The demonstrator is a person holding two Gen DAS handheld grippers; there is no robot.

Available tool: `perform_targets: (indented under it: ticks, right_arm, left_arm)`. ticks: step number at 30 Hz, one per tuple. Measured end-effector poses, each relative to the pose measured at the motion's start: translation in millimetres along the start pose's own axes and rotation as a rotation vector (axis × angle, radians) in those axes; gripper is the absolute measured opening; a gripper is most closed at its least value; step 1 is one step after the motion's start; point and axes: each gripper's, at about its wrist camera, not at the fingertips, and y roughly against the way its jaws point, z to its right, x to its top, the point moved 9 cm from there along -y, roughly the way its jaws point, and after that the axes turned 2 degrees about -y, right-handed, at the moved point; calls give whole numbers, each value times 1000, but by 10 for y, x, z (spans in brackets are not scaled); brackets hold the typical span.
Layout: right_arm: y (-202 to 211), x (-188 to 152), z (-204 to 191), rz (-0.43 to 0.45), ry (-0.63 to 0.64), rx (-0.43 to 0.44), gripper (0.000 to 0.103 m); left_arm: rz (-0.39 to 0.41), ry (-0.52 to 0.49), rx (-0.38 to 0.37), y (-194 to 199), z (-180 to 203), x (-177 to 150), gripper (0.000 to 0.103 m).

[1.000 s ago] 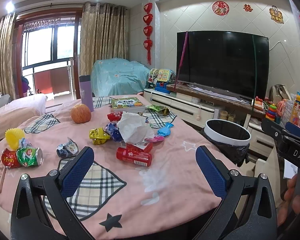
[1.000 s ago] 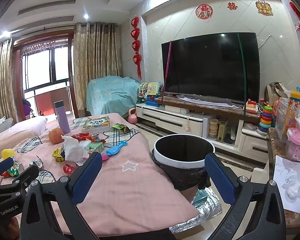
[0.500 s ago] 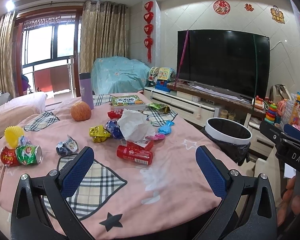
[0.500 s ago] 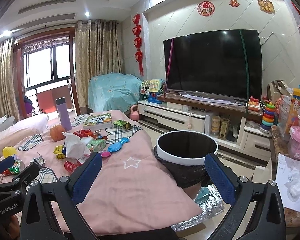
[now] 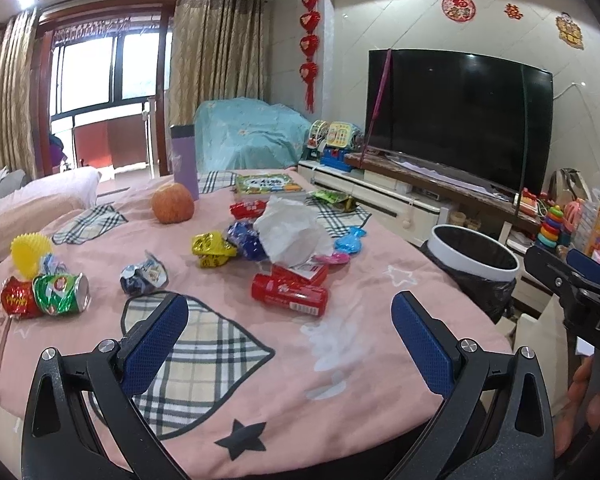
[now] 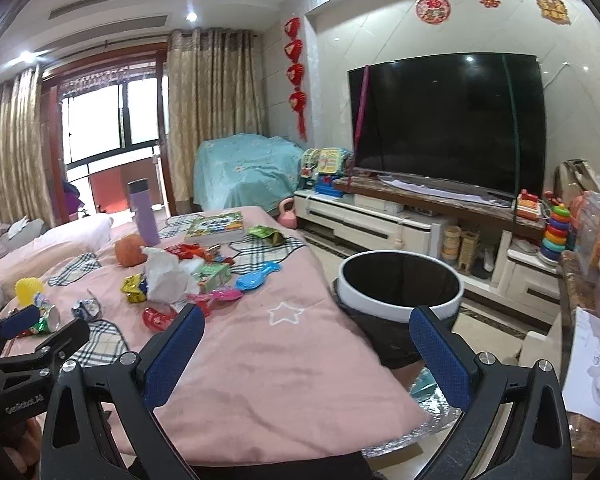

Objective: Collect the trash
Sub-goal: 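Move both grippers toward the trash items on the pink table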

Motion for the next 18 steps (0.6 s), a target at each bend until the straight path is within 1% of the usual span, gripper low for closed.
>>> perform_targets:
  ticks: [1, 2, 4, 9, 18]
  right_arm:
    - [-11, -8, -28, -4, 2, 18, 103]
    - [-18, -22, -61, -10, 2, 36, 103]
    - [-45, -46, -107, -20, 3, 58, 103]
    - [-161, -136, -239, -76, -2, 120, 103]
    - [-364, -276, -366, -151, -21, 181, 103]
  left_arm:
    - [-1, 9, 2, -18, -34, -10, 103]
    - [-21, 24, 2, -42, -60, -40, 103]
    - [-14, 26, 10, -84, -139, -55, 103]
    - [-73, 70, 13, -184, -251, -177, 103]
    - [-142, 115, 38, -399, -479, -373, 103]
